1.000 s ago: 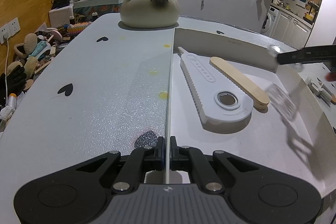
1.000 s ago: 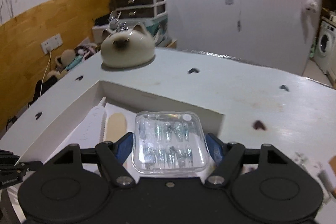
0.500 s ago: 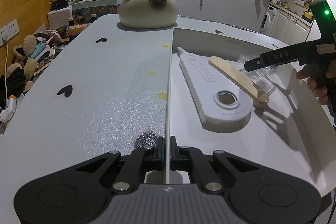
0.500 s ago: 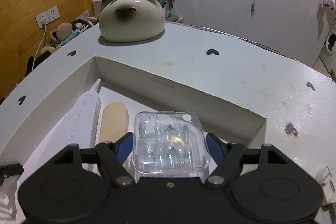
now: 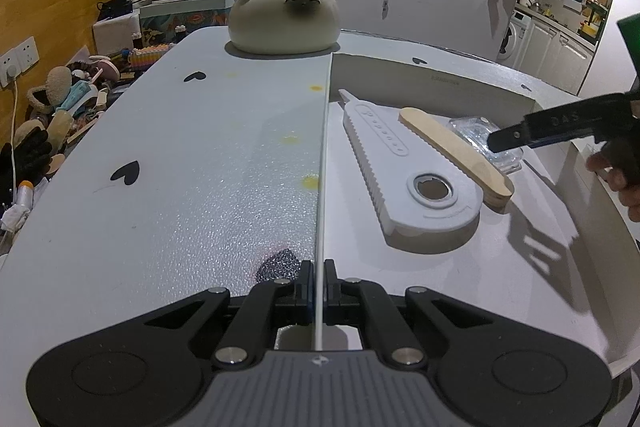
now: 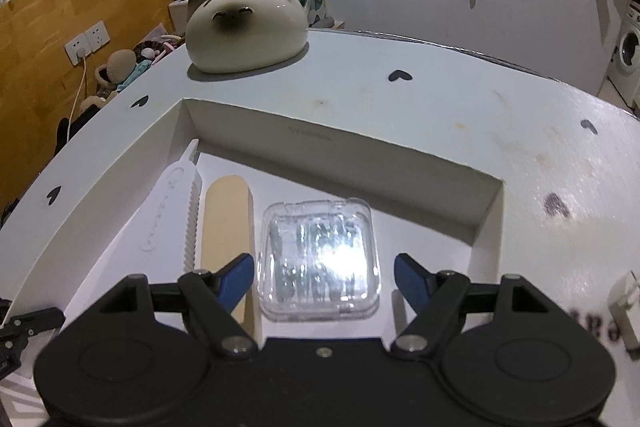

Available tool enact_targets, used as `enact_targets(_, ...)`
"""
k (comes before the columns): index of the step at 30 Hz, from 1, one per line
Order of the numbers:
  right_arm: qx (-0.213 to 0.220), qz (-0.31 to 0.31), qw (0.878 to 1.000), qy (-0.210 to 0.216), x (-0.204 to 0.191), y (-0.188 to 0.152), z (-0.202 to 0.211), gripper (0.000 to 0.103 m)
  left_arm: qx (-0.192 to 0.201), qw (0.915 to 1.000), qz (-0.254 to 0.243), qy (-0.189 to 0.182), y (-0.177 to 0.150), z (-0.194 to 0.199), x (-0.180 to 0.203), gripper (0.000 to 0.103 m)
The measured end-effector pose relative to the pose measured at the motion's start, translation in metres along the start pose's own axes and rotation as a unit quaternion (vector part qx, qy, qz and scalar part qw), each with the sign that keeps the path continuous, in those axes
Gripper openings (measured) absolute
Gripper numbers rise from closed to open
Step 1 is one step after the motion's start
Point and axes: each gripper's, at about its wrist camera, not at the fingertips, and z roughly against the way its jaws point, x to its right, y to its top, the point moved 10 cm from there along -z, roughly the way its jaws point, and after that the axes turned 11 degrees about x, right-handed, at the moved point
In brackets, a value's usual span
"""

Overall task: Organize rigid objects
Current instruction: 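Carry the clear plastic box into the tray beside the stick, then move the right gripper to the mint-green tape measure and grasp it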

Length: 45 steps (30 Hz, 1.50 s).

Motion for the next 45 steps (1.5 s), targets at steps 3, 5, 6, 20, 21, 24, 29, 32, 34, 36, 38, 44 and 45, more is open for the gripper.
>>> enact_targets(3, -0.003, -0.006, 1.000, -0.003, 0.003, -0.004, 0.007, 0.078, -0.001, 1.0000, 0.002, 0.000, 0.000, 0.000, 0.000, 0.003)
enact_targets(5, -0.004, -0.007, 1.000, -0.005, 0.003, -0.007, 0.012, 0.078, 0.000, 1.0000, 0.001, 0.001, 0.000, 0.000, 0.000, 0.003)
enact_targets(6, -0.004, -0.006, 1.000, -0.005, 0.003, -0.008, 0.014, 0.078, 0.000, 1.0000, 0.001, 0.001, 0.000, 0.000, 0.000, 0.003)
enact_targets(20, 0.019, -0.007, 1.000, 0.002, -0.003, -0.014, 0.063, 0.080, 0.004, 1.0000, 0.002, 0.002, -0.001, 0.001, 0.001, 0.003)
enact_targets(21, 0.021, -0.007, 1.000, 0.002, -0.003, -0.014, 0.067, 0.080, 0.004, 1.0000, 0.002, 0.003, -0.001, 0.001, 0.001, 0.003)
enact_targets(24, 0.030, -0.006, 1.000, 0.004, -0.003, -0.015, 0.083, 0.081, 0.005, 1.0000, 0.003, 0.003, -0.001, 0.001, 0.001, 0.003)
enact_targets(29, 0.045, -0.010, 0.999, 0.003, 0.004, -0.021, 0.110, 0.084, 0.005, 1.0000, 0.001, 0.003, -0.001, 0.002, 0.001, 0.003)
enact_targets(32, 0.050, -0.016, 0.999, -0.004, 0.012, -0.029, 0.125, 0.086, 0.005, 1.0000, -0.001, 0.003, -0.001, 0.002, 0.001, 0.003)
enact_targets(34, 0.051, -0.019, 0.998, -0.010, 0.019, -0.036, 0.135, 0.087, 0.005, 1.0000, -0.002, 0.003, -0.001, 0.002, 0.001, 0.003)
enact_targets(36, 0.053, -0.023, 0.998, -0.019, 0.028, -0.046, 0.146, 0.090, 0.005, 1.0000, -0.002, 0.003, -0.001, 0.002, 0.001, 0.003)
enact_targets(38, 0.054, -0.030, 0.998, -0.031, 0.039, -0.055, 0.156, 0.093, 0.005, 1.0000, -0.003, 0.004, -0.001, 0.002, 0.001, 0.003)
enact_targets(44, 0.059, -0.047, 0.993, -0.090, 0.074, -0.087, 0.184, 0.103, 0.004, 1.0000, -0.004, 0.004, -0.001, 0.002, 0.001, 0.003)
enact_targets(45, 0.059, -0.052, 0.992, -0.099, 0.079, -0.093, 0.188, 0.103, 0.004, 1.0000, -0.004, 0.004, -0.001, 0.002, 0.001, 0.003)
